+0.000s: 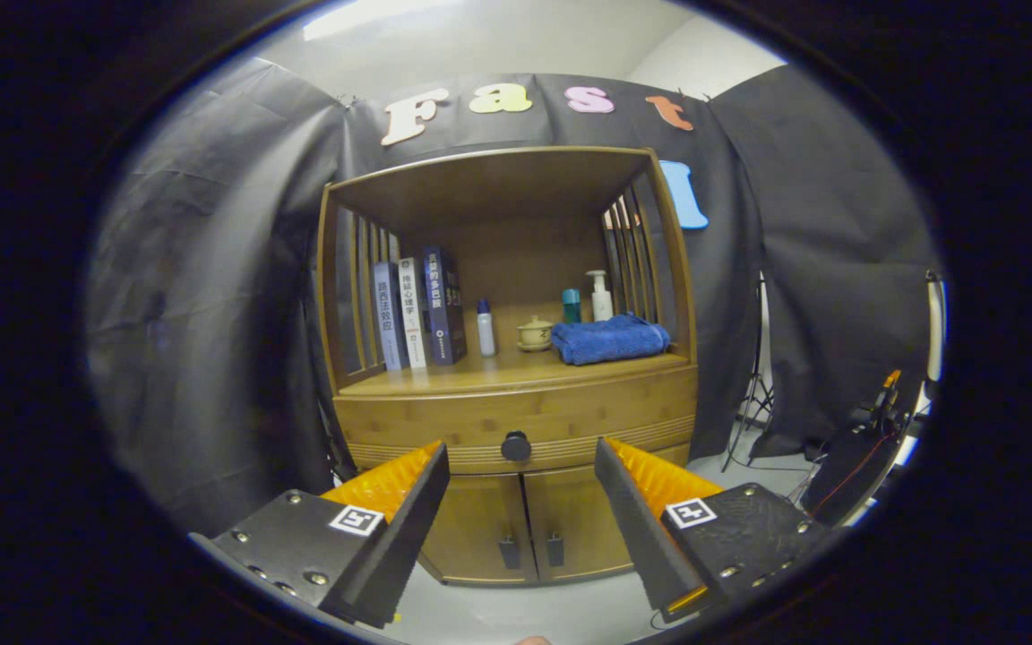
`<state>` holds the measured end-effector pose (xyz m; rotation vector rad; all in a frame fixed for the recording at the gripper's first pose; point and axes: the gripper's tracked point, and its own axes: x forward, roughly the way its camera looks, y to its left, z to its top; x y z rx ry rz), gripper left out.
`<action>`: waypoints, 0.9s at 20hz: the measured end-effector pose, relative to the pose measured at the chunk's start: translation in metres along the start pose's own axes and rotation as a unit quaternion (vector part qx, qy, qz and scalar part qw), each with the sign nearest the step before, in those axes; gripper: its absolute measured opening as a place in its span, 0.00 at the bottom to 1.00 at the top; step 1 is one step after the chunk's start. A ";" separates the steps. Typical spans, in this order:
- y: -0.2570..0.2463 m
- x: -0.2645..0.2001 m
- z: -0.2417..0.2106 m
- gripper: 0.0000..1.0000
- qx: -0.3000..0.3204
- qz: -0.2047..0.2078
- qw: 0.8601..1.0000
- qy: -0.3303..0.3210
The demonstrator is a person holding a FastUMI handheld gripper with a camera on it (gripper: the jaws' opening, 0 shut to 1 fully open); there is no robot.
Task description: Pull open the drawer, take out the items inside it, and place them on the countertop above the cabinet.
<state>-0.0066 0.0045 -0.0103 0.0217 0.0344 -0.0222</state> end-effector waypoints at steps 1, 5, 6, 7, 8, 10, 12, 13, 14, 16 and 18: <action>0.002 0.000 -0.002 0.99 0.001 0.002 1.000 0.001; 0.006 -0.001 -0.006 0.99 0.000 0.003 1.000 0.008; 0.007 0.000 -0.007 0.99 0.002 0.003 1.000 0.010; 0.006 0.002 -0.008 0.99 0.004 0.002 1.000 0.012; 0.005 0.004 -0.010 0.99 0.006 0.000 1.000 0.013; 0.004 0.011 -0.012 0.99 0.007 -0.002 1.000 0.015; 0.004 0.023 -0.018 0.99 0.003 -0.005 1.000 0.019; 0.003 0.029 -0.020 0.99 0.002 -0.007 1.000 0.020; 0.002 0.036 -0.023 0.99 0.001 -0.007 1.000 0.024; 0.003 0.050 -0.029 0.99 0.000 -0.009 1.000 0.028; 0.002 0.067 -0.038 0.99 -0.003 -0.011 0.999 0.035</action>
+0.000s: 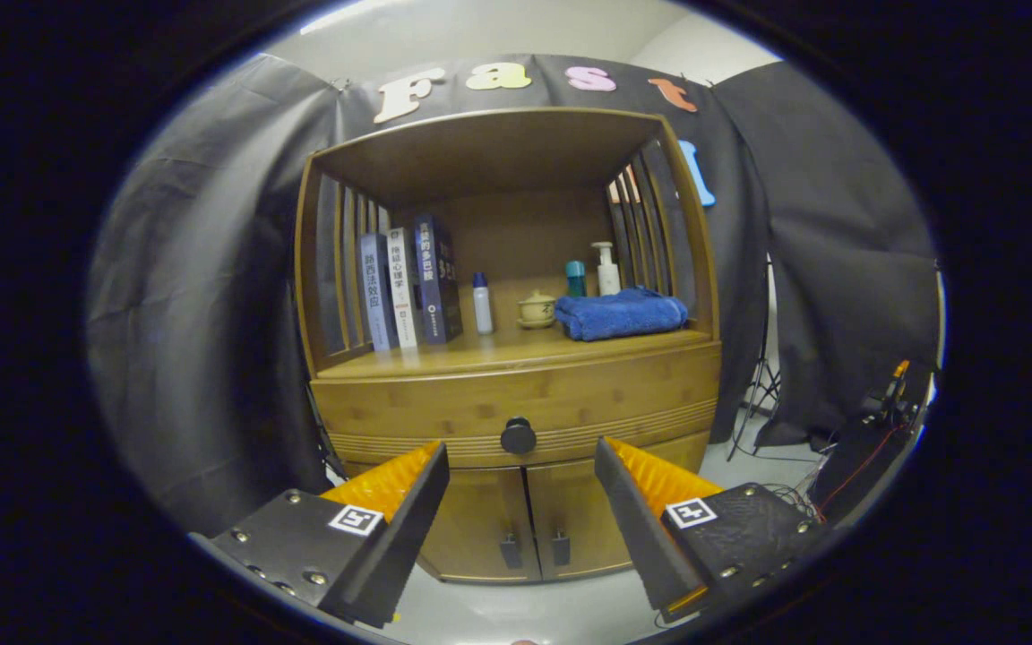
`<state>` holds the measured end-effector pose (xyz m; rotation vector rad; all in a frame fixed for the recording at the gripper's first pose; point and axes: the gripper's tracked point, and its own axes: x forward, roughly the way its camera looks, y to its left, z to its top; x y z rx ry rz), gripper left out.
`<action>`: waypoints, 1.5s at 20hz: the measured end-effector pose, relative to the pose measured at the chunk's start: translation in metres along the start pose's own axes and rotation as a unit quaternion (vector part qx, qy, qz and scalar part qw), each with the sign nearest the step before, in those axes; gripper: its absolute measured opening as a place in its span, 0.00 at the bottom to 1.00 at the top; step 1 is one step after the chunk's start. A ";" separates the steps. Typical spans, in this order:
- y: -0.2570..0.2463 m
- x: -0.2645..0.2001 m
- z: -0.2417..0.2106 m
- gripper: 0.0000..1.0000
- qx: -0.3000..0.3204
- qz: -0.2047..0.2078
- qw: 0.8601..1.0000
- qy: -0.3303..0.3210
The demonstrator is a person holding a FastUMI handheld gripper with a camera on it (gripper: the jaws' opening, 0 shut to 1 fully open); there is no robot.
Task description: Pull open the drawer, take out the items inside it, and place them on the countertop above the cabinet.
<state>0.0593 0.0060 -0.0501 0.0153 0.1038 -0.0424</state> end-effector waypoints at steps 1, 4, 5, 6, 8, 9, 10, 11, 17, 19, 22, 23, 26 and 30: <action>0.000 0.009 -0.003 0.99 -0.002 -0.002 1.000 0.004; 0.003 0.032 -0.013 0.99 -0.002 -0.002 1.000 0.016; 0.005 0.038 -0.018 0.99 -0.002 -0.002 1.000 0.020; 0.008 0.045 -0.021 0.99 -0.001 0.001 1.000 0.025; 0.015 0.058 -0.030 0.99 -0.003 0.007 0.999 0.033; 0.019 0.064 -0.031 0.99 -0.005 0.010 0.999 0.032; 0.018 0.069 -0.032 0.99 -0.010 0.005 0.999 0.034; 0.017 0.076 -0.034 0.99 -0.013 0.002 0.999 0.034; 0.011 0.128 -0.046 0.99 -0.006 -0.008 0.999 0.051; 0.009 0.143 -0.051 0.79 -0.004 -0.011 0.998 0.060; 0.008 0.153 -0.056 0.69 -0.010 -0.011 0.998 0.062; 0.008 0.161 -0.058 0.42 -0.014 -0.016 0.998 0.065; 0.009 0.156 -0.056 0.42 -0.029 -0.017 0.998 0.058; 0.009 0.150 -0.053 0.37 -0.054 0.008 0.997 0.053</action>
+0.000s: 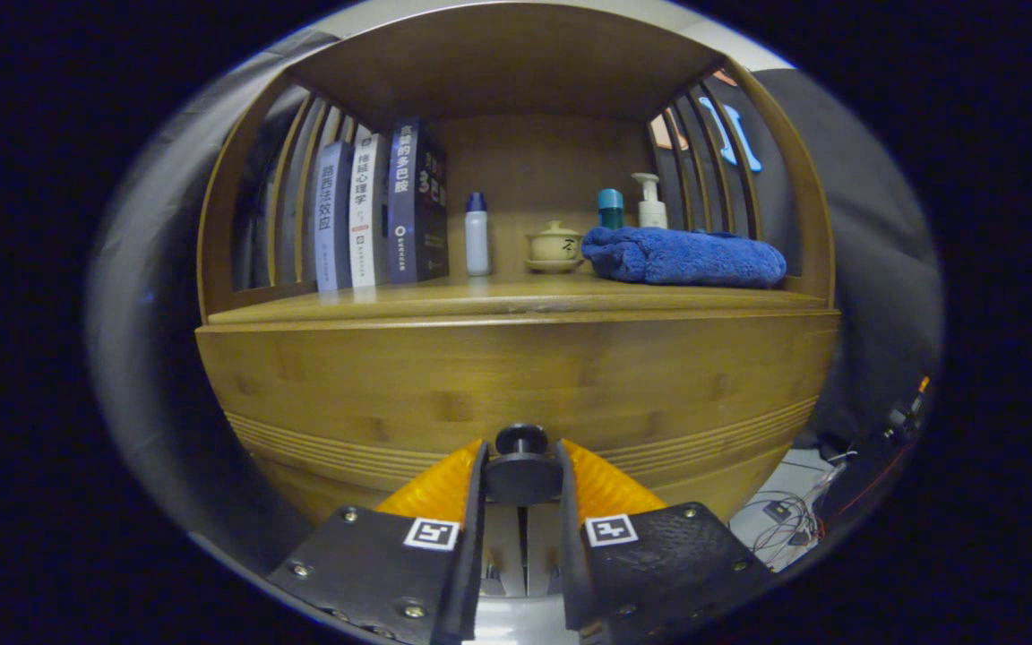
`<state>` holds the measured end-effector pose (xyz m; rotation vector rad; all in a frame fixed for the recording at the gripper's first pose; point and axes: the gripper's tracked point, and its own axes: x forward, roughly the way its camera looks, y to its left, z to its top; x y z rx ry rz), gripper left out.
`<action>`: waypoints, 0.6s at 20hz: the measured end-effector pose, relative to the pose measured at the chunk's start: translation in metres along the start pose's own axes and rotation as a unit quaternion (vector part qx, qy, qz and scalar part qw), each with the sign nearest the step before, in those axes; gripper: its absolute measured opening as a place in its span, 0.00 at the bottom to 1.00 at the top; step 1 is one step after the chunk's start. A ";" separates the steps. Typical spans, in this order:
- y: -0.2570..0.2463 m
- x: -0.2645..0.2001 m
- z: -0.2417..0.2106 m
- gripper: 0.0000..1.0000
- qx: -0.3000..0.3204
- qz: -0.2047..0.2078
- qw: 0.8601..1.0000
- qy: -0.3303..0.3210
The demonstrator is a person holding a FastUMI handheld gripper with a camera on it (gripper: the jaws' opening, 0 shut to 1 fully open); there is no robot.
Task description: Pull open the drawer, take out the items inside it, and place them on the countertop above the cabinet.
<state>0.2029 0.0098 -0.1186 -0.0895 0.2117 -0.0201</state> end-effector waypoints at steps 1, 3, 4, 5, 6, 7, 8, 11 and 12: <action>0.000 -0.004 0.000 0.37 -0.005 -0.002 1.000 -0.002; -0.001 -0.018 0.000 0.37 -0.015 -0.009 1.000 -0.009; 0.000 -0.028 0.000 0.37 -0.013 -0.010 1.000 -0.015; 0.001 -0.036 0.001 0.37 -0.012 -0.009 1.000 -0.023; 0.001 -0.044 0.003 0.37 -0.011 -0.009 0.999 -0.029; 0.002 -0.051 0.002 0.37 -0.010 -0.008 0.999 -0.034; -0.011 -0.078 0.007 0.37 -0.016 -0.036 0.998 -0.044; -0.022 -0.091 0.026 0.06 -0.002 -0.053 0.995 -0.084; -0.025 -0.095 0.023 0.06 -0.014 -0.058 0.996 -0.071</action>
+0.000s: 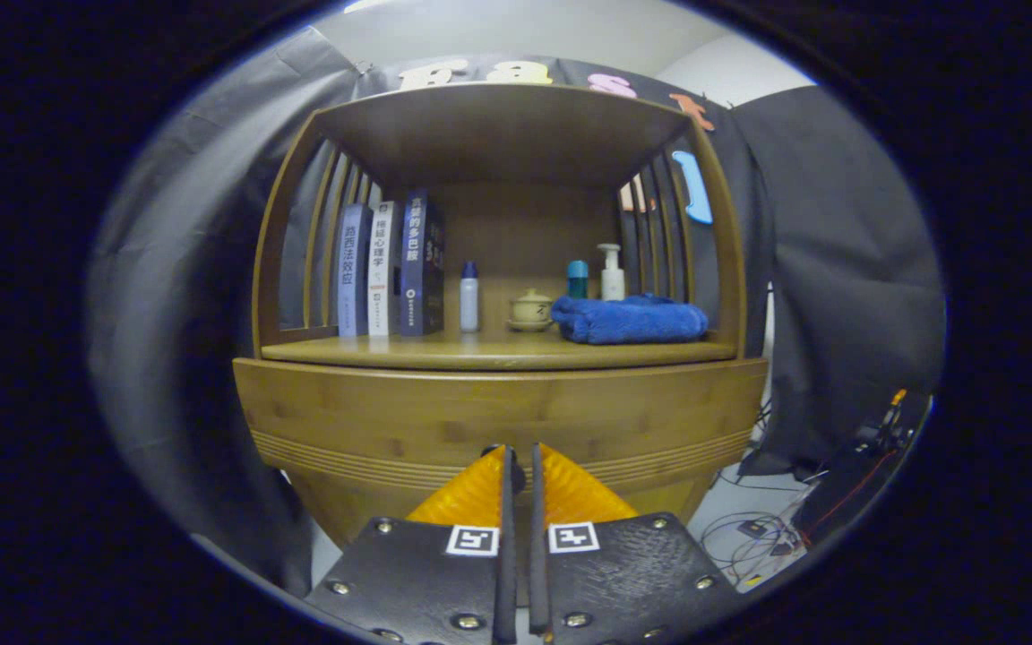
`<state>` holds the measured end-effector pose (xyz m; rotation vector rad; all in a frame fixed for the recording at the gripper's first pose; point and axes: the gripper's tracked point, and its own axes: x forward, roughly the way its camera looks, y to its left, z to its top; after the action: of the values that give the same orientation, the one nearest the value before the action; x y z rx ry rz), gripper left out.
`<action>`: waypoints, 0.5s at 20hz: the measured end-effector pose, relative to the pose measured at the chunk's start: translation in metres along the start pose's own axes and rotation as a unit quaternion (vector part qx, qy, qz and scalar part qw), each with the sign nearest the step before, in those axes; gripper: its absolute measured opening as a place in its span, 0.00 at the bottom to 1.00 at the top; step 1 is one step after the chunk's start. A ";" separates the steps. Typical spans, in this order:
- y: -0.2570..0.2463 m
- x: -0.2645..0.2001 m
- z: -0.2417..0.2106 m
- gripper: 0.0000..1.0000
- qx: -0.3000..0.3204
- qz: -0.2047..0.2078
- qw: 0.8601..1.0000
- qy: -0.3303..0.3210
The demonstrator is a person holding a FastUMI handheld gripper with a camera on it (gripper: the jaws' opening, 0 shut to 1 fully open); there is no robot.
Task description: Pull open the drawer, take out the items inside it, and place them on the countertop above the cabinet.
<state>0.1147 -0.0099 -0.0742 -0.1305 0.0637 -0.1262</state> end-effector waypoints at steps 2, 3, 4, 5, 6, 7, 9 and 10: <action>0.019 -0.007 -0.010 0.06 0.013 0.037 0.999 0.014; 0.027 -0.006 -0.015 0.06 0.018 0.054 0.998 0.022; 0.033 -0.005 -0.022 0.07 0.016 0.066 0.997 0.031; 0.033 -0.003 -0.030 0.18 0.009 0.070 0.997 0.041; 0.029 0.001 -0.037 0.28 -0.001 0.065 0.996 0.054; 0.027 0.004 -0.039 0.39 -0.003 0.061 0.997 0.057; 0.021 0.013 -0.036 0.49 0.007 0.048 0.997 0.052; 0.018 0.018 -0.033 0.49 0.014 0.043 0.998 0.047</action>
<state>0.1319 0.0012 -0.1101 -0.0931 0.1603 -0.0482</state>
